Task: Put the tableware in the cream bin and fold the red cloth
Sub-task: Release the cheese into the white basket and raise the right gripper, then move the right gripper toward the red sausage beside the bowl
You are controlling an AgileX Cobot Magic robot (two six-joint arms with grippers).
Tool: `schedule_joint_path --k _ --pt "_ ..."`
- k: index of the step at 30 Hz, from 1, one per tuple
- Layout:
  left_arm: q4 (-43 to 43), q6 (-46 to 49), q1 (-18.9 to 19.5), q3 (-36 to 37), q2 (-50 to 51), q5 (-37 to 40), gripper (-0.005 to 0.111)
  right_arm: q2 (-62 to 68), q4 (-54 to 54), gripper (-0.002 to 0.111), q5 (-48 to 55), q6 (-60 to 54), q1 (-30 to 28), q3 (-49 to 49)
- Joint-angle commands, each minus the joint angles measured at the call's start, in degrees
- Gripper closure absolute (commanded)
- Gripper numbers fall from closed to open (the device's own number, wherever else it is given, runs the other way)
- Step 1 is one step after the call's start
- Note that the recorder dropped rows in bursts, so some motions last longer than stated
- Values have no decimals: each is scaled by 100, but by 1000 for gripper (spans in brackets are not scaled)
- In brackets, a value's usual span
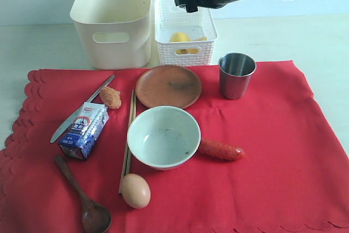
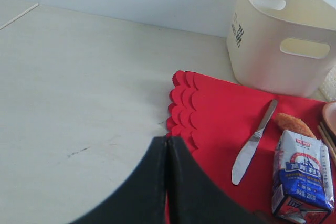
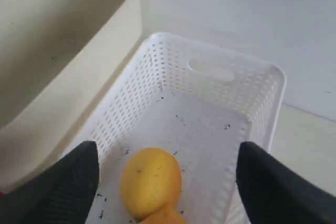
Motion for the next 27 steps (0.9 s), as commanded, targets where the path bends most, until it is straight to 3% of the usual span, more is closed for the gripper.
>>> schedule_joint_path --k 1,21,27 --pt "29 16 -41 14 -36 -28 107 -316 13 38 426 -62 -23 -45" --pt "29 16 -41 14 -36 -28 107 -988 -186 38 3856 -40 -23 -45" --pt "29 16 -41 14 -36 -28 107 -985 -620 44 4631 418 -23 -45"
